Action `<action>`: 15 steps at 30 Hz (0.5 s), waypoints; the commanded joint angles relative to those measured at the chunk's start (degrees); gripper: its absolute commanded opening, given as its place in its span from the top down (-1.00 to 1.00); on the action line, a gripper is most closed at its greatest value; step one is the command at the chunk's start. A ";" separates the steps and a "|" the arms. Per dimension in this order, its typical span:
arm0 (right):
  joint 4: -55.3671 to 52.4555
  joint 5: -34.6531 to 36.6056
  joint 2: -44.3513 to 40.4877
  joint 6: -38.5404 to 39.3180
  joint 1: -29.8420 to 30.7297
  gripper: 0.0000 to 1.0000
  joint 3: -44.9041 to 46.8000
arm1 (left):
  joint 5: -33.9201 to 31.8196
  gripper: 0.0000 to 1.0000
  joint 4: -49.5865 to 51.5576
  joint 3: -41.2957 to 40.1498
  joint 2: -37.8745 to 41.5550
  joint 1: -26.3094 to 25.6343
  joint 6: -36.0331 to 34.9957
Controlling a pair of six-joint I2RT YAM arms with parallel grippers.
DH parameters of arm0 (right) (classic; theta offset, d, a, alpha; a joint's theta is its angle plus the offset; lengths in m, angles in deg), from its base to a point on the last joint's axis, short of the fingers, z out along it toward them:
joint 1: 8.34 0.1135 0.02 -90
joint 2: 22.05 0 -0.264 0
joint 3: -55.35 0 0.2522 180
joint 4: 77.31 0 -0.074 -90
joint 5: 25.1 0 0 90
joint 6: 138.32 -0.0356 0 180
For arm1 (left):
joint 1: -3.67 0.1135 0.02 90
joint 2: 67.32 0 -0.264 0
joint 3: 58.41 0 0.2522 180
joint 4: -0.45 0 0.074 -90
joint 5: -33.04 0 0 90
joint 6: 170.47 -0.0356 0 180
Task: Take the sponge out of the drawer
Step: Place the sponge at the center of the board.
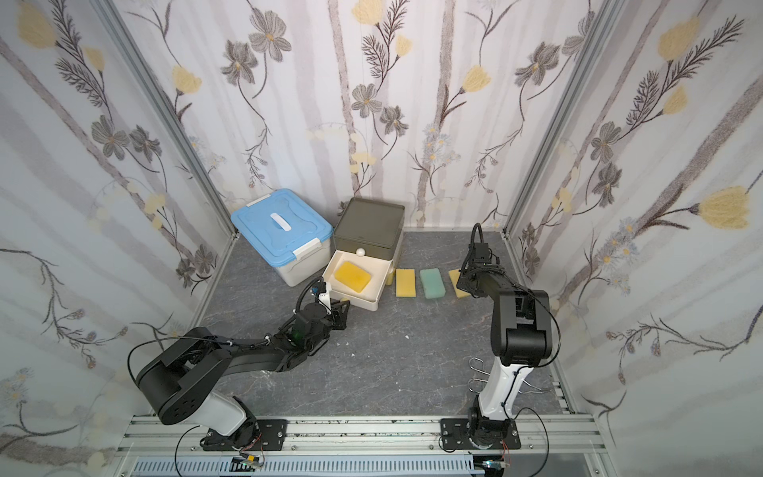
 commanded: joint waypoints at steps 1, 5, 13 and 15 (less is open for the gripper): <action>1.82 -0.11 0.57 -1.27 -0.15 0.99 -0.84 | -1.57 0.58 1.06 0.26 -0.42 0.08 0.90; 1.35 -0.66 1.45 -1.88 -0.42 0.98 -1.96 | -1.35 0.58 0.82 0.25 -0.67 0.08 0.99; 0.08 -2.12 3.08 -2.03 -0.38 0.92 -3.26 | -1.52 0.58 0.89 0.08 -0.42 0.08 0.97; -0.18 -1.85 3.28 -2.30 -0.40 0.92 -3.26 | -1.57 0.58 0.88 0.06 -0.41 0.06 0.99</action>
